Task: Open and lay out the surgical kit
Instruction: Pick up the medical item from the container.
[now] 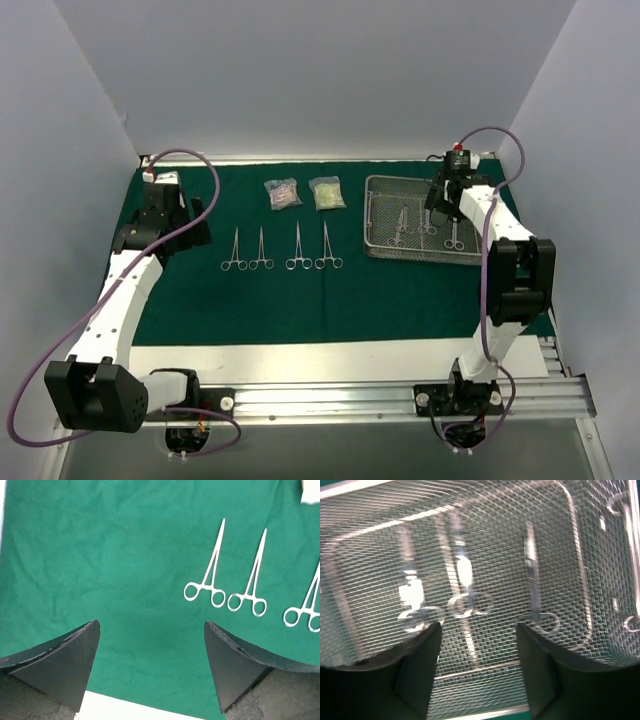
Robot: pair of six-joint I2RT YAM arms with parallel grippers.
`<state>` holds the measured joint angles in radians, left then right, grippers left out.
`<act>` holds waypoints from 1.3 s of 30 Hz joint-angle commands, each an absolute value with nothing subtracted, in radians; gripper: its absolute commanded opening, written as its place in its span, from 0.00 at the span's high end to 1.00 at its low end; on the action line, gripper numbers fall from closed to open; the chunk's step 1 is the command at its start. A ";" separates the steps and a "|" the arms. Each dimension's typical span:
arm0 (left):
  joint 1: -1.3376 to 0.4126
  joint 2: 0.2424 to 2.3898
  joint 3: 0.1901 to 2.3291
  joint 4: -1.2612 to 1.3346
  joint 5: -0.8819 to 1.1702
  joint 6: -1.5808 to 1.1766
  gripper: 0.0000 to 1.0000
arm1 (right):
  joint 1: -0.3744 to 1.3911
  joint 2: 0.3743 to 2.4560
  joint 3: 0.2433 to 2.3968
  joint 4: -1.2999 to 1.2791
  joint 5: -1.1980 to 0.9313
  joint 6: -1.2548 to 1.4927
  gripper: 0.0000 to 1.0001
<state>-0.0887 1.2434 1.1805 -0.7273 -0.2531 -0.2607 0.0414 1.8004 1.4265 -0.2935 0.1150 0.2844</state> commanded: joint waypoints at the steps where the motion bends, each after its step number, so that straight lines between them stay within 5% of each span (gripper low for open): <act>1: -0.084 1.200 1.155 -0.733 -0.218 -0.268 0.06 | 0.000 1.851 1.473 -0.351 0.153 0.290 0.50; 13: -0.103 1.181 1.134 -0.730 -0.196 -0.270 0.06 | -0.144 1.992 1.502 -0.356 0.097 0.183 0.71; 39: -0.113 1.197 1.135 -0.723 -0.178 -0.265 0.06 | -0.146 2.089 1.503 -0.364 -0.021 0.057 0.72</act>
